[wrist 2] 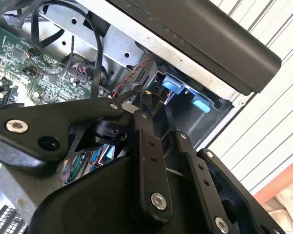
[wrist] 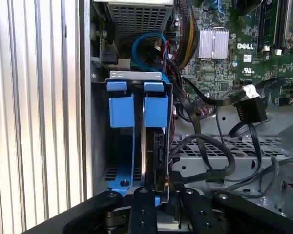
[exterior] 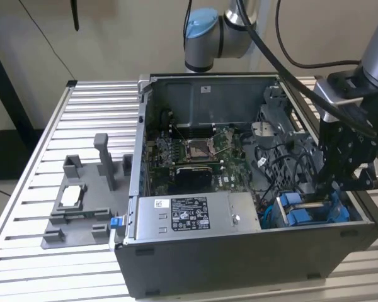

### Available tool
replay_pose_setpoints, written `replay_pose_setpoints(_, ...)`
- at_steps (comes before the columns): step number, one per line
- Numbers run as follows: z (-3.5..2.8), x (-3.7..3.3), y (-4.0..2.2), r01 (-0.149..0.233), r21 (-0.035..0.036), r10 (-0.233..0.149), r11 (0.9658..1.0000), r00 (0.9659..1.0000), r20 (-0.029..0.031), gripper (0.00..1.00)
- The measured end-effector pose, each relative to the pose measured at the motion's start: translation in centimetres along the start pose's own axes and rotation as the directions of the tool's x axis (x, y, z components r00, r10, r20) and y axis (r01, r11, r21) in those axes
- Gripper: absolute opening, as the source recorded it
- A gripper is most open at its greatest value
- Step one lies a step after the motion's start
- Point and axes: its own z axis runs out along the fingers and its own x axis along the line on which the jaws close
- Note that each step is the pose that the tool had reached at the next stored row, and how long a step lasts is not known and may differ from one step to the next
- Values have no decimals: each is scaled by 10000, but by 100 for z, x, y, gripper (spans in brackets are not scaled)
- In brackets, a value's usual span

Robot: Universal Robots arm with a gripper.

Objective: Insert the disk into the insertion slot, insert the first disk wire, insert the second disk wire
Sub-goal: 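Insert the first disk wire, then insert the second disk wire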

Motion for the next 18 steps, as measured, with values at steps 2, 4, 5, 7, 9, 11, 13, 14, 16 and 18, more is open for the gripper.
replay_pose_setpoints(2,-34,-2,-2,1,0,-1,10000,10000,1,27)
replay_pose_setpoints(4,-63,-4,-4,1,0,-1,10000,10000,-1,27)
replay_pose_setpoints(5,-73,-5,-5,1,0,-1,10000,10000,1,27)
replay_pose_setpoints(7,-101,-6,-6,1,0,-1,10000,10000,-3,27)
replay_pose_setpoints(9,-136,-9,-8,1,0,-1,10000,10000,-6,27)
replay_pose_setpoints(11,-173,-11,-10,1,0,-1,10000,10000,-10,27)
replay_pose_setpoints(13,-210,-13,-12,1,0,-1,10000,10000,-12,27)
replay_pose_setpoints(14,-227,-14,-13,1,0,-1,10000,10000,-15,27)
replay_pose_setpoints(16,-266,-17,-15,2,0,-2,10000,10000,-19,27)
replay_pose_setpoints(18,-309,-19,-17,2,0,-2,10000,10000,-22,27)
